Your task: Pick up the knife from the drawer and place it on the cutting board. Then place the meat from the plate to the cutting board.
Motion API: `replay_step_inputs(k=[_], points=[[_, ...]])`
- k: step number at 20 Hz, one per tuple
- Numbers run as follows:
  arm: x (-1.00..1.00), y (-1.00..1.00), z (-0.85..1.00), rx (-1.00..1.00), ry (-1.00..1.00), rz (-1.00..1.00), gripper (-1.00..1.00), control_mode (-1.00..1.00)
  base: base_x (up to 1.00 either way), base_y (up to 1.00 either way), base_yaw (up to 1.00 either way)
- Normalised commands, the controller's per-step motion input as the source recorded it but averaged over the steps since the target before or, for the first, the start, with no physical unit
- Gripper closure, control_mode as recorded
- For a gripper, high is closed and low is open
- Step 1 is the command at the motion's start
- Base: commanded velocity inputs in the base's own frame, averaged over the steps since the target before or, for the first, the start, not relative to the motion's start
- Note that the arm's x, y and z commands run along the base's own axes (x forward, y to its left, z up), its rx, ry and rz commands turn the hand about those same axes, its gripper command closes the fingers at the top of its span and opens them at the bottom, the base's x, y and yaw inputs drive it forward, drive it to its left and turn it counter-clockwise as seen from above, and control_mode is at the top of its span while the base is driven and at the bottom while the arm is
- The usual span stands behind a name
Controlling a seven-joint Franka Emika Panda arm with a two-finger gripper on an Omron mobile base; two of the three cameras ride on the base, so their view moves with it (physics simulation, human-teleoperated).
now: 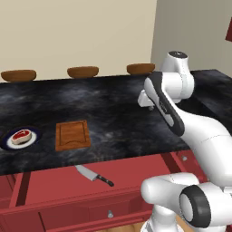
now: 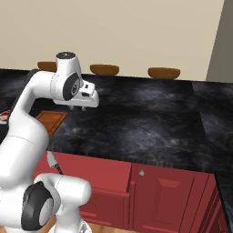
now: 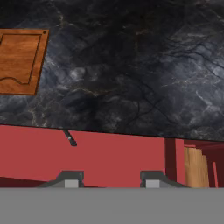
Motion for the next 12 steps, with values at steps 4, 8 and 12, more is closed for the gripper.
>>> replay_step_inputs(k=[4,8,12], points=[[-0.12,0.0,0.0,0.0,0.0,0.0,-1.0,-1.0,0.0,0.0,0.0],[-0.48,0.09,0.0,-0.01,-0.08,0.0,-1.0,-1.0,0.0,0.0,0.0],[-0.56,0.24,-0.01,-0.01,-0.06,0.0,-1.0,-1.0,0.0,0.0,0.0]])
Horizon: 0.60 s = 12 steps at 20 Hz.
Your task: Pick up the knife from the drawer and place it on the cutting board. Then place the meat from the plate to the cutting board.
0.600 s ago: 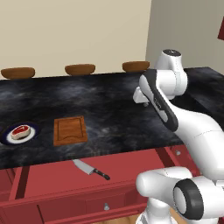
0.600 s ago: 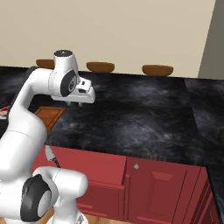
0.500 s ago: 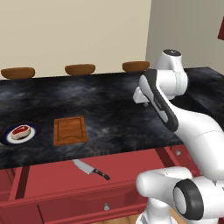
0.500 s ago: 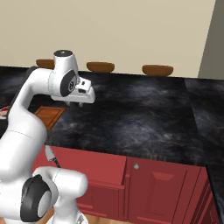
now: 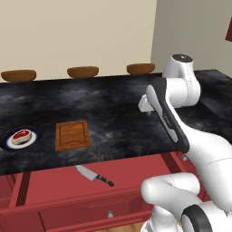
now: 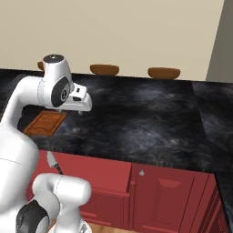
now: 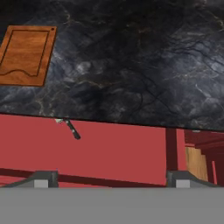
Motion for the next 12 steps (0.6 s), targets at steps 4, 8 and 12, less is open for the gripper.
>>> replay_step_inputs(k=[4,8,12], points=[[-0.55,0.0,-0.22,0.0,0.02,0.0,-1.0,-1.0,0.0,0.0,0.0],[-0.43,0.04,-0.2,0.0,0.03,0.0,-1.0,-1.0,0.0,0.0,0.0],[-0.5,0.09,-0.14,0.0,0.0,0.0,-1.0,-1.0,0.0,0.0,0.0]])
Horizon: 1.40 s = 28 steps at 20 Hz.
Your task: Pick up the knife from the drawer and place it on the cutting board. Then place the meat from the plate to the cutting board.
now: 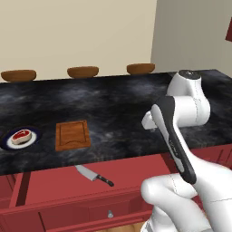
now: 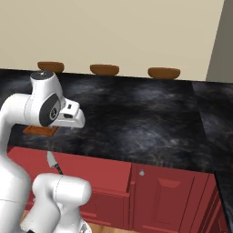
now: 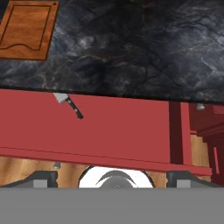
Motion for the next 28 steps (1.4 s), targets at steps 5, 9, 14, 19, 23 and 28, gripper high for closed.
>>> replay_step_inputs(k=[5,9,14,19,23,28], points=[[-0.32,0.27,-0.03,0.0,0.0,0.0,-1.0,-1.0,0.0,0.0,0.0],[-0.12,0.06,0.0,0.0,0.0,0.0,-1.0,1.0,-0.52,0.28,0.0],[0.0,0.0,0.0,0.0,0.0,0.0,-1.0,1.0,-0.89,0.73,-0.1],[0.0,0.0,0.0,0.0,0.0,0.0,-1.0,1.0,-0.29,1.0,-0.34],[0.0,0.0,0.0,0.0,0.0,0.0,-1.0,1.0,0.0,1.0,-0.52],[0.0,0.0,0.0,0.0,0.0,0.0,-1.0,1.0,0.0,0.98,-0.56]])
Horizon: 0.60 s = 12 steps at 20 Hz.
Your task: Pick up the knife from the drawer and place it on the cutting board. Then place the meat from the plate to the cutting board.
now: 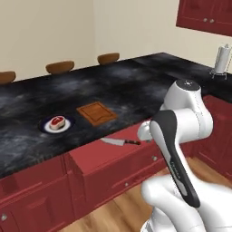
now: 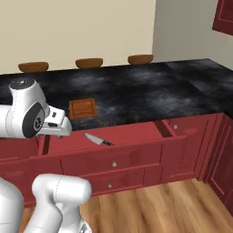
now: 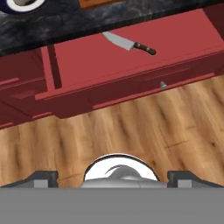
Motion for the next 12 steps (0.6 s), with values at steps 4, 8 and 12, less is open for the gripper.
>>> replay_step_inputs(k=[4,8,12], points=[[0.0,0.0,0.0,0.0,0.0,0.0,-1.0,1.0,-0.12,0.8,-0.54],[0.0,0.0,0.0,0.0,0.0,0.0,-1.0,1.0,-0.37,0.51,-0.43],[0.0,0.0,0.0,0.0,0.0,0.0,-1.0,1.0,-0.18,0.44,-0.26]])
